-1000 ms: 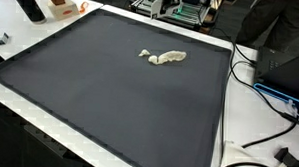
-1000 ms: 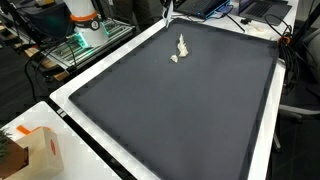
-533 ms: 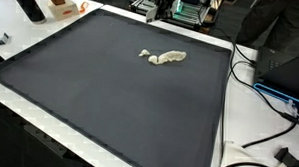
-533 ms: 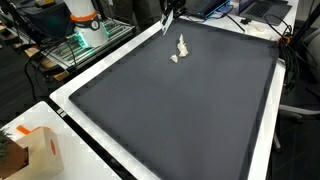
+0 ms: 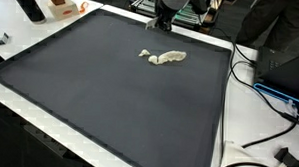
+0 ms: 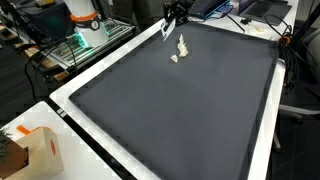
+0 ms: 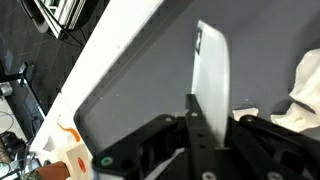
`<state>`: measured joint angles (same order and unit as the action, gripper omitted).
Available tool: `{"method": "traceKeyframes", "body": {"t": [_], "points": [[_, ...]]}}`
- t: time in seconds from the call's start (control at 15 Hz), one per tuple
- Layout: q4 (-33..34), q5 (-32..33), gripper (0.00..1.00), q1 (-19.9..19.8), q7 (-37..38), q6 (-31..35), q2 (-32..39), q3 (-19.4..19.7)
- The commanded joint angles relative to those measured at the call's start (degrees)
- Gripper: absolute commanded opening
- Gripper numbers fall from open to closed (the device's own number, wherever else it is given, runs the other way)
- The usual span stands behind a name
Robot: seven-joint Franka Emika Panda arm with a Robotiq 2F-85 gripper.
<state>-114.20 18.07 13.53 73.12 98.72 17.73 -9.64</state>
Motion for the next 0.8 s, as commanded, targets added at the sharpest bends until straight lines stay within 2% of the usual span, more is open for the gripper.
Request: {"method": "traceKeyframes", "body": {"t": [0.0, 0.73], "points": [[3.9, 2.7, 0.01, 2.7, 1.2, -3.6, 4.0, 1.6], [11.0, 8.3, 0.01, 7.4, 0.4, -8.8, 11.3, 3.1]]}}
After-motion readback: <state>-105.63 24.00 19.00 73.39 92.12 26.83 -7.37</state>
